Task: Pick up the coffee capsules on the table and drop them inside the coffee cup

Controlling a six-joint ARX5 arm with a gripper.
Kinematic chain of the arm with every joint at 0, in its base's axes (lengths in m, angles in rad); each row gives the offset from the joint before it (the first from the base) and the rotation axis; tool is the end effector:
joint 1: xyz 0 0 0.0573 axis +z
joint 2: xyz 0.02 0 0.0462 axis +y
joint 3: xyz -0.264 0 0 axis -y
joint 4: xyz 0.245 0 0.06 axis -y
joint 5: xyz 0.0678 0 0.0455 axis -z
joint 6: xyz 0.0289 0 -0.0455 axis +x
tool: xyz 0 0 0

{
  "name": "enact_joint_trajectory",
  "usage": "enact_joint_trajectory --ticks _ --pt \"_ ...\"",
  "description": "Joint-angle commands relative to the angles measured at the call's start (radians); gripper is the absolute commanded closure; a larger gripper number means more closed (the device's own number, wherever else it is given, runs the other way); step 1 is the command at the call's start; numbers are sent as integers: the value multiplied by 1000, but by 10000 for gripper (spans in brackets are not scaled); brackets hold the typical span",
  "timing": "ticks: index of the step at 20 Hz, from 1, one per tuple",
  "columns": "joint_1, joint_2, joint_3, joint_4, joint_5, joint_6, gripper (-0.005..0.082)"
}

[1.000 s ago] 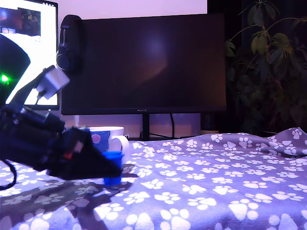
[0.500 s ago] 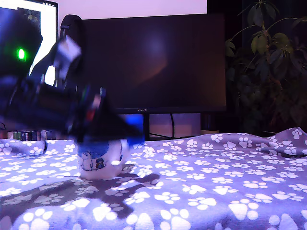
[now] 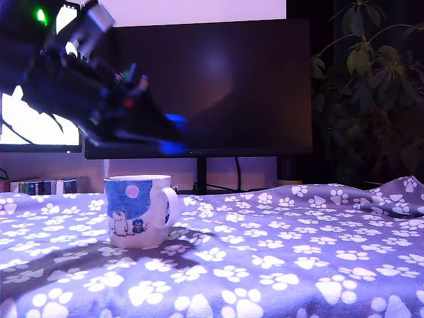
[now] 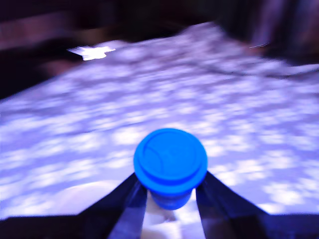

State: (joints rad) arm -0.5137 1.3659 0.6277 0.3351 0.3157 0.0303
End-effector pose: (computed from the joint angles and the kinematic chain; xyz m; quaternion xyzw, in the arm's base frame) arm 0.2355 -0.1432 0.2041 0.0334 0.1932 -0.3977 0.8963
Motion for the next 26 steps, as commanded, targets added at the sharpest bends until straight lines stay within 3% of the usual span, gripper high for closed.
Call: enact_joint_trajectory --ticks 1,4,10,21,26 --pt "4 -14 21 -62 -31 31 576" --pt "11 -10 68 -220 -83 30 576" --pt "11 -4 89 -310 -141 20 576" --pt "21 130 257 -512 -142 15 576" --pt "21 142 266 -539 -141 15 576"
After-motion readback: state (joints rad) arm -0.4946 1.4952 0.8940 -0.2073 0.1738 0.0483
